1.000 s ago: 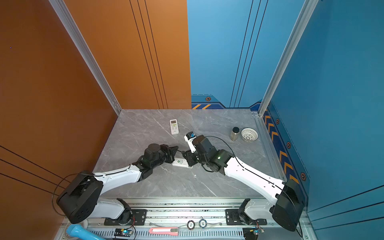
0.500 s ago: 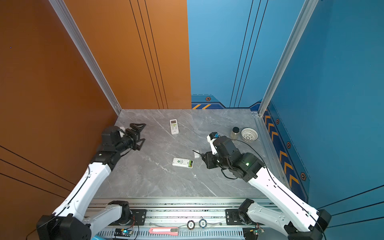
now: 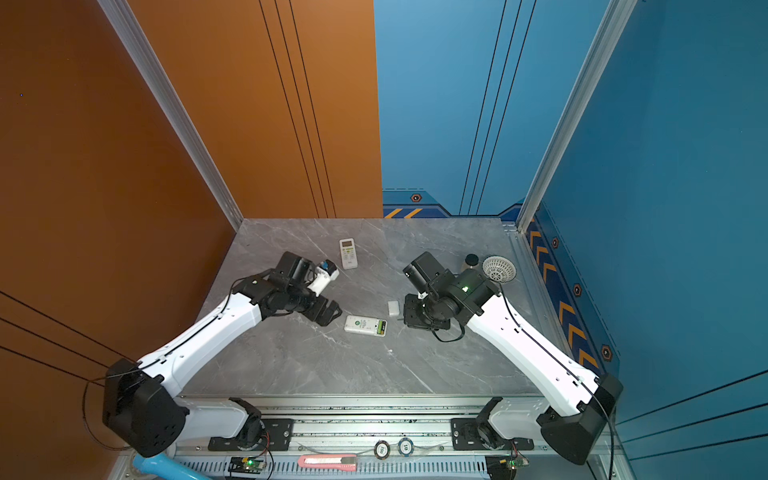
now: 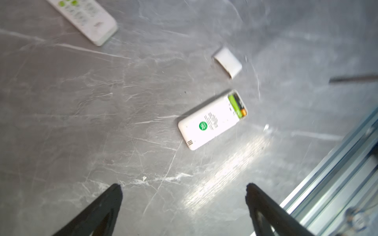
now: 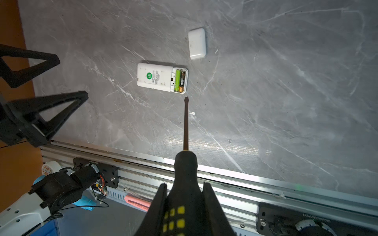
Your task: Unload the batteries from the remote control
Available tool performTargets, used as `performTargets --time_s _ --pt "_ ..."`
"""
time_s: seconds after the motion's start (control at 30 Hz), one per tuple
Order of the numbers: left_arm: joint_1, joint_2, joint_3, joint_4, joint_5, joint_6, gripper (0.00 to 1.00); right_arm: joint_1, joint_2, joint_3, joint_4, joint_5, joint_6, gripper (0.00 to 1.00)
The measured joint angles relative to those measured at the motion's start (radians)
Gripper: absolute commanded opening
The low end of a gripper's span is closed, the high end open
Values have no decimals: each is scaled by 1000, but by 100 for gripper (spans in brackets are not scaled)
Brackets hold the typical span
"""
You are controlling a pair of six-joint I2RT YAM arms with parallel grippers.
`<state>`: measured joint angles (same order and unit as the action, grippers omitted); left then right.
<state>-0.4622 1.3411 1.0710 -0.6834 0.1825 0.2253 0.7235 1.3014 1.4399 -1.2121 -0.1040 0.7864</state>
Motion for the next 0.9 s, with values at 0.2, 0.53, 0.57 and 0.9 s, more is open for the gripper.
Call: performTargets --time_s 0.2,0.53,0.57,0.9 --pt "-21 57 -84 69 29 312 95 -15 3 1 -20 -4 0 0" --pt "-83 303 2 146 1 556 97 -3 7 1 0 -8 5 0" --pt "-86 315 11 155 -1 568 96 0 7 1 4 -8 8 0" --pt "-91 421 40 190 5 629 88 21 -24 -24 28 -6 57 0"
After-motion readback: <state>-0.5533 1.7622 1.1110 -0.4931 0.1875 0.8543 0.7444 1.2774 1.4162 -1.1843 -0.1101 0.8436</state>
